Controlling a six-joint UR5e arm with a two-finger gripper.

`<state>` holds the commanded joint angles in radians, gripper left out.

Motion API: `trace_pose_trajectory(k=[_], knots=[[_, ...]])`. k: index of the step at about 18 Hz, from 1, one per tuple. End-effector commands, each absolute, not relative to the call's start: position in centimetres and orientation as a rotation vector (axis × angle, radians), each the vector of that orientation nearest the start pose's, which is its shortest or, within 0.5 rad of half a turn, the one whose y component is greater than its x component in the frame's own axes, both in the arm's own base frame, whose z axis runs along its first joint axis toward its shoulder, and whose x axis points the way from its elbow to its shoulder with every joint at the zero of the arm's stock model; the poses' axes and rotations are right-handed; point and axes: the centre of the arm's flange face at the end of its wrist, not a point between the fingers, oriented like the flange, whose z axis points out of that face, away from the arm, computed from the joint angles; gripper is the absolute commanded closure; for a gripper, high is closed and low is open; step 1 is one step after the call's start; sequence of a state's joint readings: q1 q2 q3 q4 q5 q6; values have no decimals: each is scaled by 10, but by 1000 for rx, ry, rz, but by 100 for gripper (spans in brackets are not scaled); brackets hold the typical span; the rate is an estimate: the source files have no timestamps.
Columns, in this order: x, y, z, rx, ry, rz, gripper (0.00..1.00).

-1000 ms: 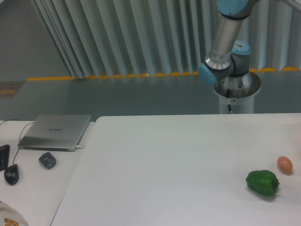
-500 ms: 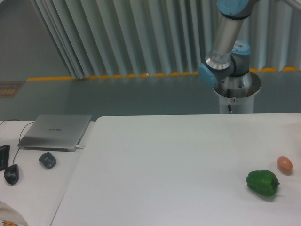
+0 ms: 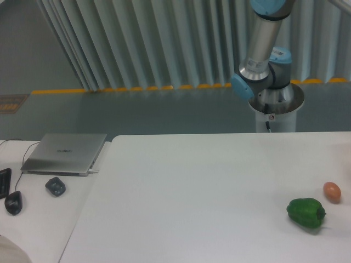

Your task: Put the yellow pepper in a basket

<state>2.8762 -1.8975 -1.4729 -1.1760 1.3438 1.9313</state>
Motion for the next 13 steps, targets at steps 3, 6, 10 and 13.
trace_pose_trajectory(k=[3,6,10,13], knots=[[-568,322,415,-2894,998,176,0],[-556,340,423,-2955,1087,133,0],[-547,351,429,-2941,1114,87,0],[-539,361,422,-2930,1143,65,0]])
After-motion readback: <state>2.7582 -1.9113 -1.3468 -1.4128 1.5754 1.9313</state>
